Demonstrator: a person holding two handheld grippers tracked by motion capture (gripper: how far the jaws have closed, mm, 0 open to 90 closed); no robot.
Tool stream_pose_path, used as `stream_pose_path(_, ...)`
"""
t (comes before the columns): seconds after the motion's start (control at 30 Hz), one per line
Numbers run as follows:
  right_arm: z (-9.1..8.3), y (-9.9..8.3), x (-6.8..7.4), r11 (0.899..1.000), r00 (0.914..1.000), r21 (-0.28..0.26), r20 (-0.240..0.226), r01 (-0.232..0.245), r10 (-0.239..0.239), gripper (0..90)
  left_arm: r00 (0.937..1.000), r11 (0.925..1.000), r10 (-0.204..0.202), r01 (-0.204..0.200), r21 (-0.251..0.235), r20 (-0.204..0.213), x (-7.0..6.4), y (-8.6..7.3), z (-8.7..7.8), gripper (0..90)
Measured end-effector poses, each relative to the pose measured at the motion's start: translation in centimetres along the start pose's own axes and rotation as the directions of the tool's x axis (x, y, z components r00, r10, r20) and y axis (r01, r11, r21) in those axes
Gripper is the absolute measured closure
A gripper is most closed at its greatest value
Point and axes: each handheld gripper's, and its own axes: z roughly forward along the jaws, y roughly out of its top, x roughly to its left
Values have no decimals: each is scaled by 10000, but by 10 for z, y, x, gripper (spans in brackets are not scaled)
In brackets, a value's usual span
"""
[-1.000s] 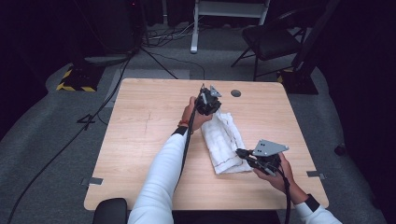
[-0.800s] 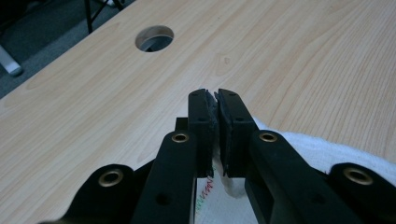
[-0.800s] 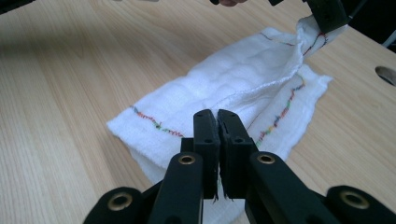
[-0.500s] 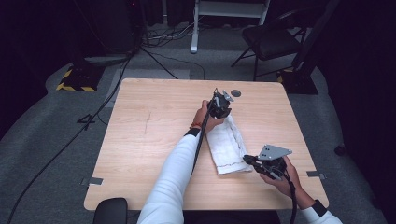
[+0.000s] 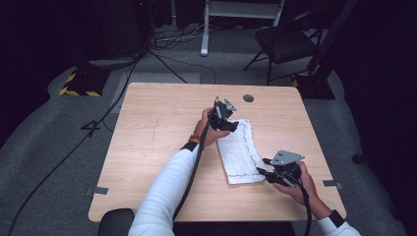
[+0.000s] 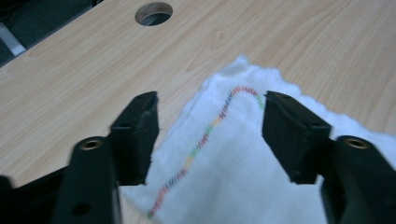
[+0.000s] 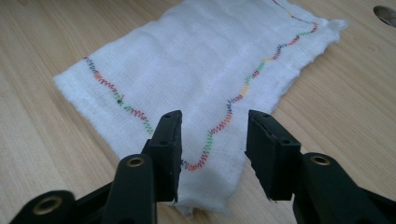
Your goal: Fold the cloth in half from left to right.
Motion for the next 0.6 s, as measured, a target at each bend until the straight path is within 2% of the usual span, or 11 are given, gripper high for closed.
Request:
stream_pose_path(0.13,-1,0,-6,10000,9994,33,332,-16,15,528,9992,9995,295,-299,136,271,-15,-15,-17,263)
stream_pose_path(0.2,-2,-2,-10,9999,9978,155,667,15,-26,517,9951,9963,804,-820,259,569,-28,-25,-25,251)
stream_pose_path(0.3,0,-7,-21,9992,9975,257,654,-293,276,502,9889,9941,1002,-1040,294,1101,-42,-41,-33,243)
stream_pose_path(0.37,3,-11,-27,9986,9979,233,455,-474,463,484,9842,9912,1198,-1260,407,1303,-51,-52,-36,229)
stream_pose_path(0.43,8,-16,-33,9989,9989,103,59,-458,457,458,9846,9922,1065,-1142,491,1385,-59,-61,-37,217)
stream_pose_path(0.5,15,-20,-37,9991,9990,139,-190,-410,412,446,9778,9930,1011,-1106,424,1834,-66,-69,-40,204)
stream_pose_path(0.6,23,-24,-39,9980,9977,372,-420,-516,531,443,9714,9891,1246,-1378,527,2023,-77,-76,-39,199)
